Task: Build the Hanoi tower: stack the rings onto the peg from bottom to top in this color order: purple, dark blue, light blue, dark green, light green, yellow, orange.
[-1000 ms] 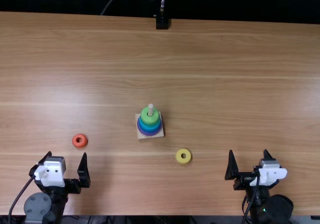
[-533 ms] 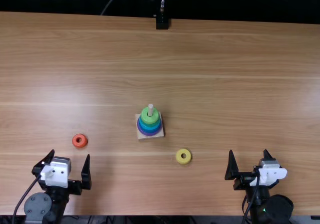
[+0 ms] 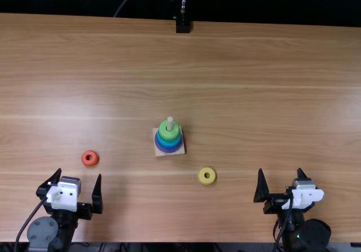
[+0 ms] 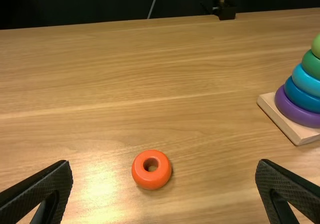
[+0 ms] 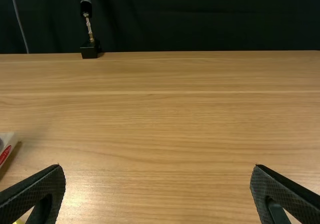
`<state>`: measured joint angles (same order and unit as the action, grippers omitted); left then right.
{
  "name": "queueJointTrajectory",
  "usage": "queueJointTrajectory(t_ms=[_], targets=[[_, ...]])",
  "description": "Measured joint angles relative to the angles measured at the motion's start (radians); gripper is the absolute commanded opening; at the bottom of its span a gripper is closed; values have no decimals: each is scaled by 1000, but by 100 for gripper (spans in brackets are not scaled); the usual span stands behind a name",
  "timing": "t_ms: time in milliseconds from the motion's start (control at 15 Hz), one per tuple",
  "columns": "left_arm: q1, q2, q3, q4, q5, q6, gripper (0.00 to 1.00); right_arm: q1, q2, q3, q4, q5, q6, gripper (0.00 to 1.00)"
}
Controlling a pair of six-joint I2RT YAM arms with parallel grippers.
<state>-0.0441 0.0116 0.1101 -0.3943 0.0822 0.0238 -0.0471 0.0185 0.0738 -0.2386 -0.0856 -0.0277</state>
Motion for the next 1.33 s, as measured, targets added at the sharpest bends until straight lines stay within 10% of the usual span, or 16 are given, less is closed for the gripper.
queueJointTrajectory(t_ms=[1333], targets=[[0, 0, 0, 0, 0, 2, 100, 0, 22, 158, -45, -2, 3, 100]])
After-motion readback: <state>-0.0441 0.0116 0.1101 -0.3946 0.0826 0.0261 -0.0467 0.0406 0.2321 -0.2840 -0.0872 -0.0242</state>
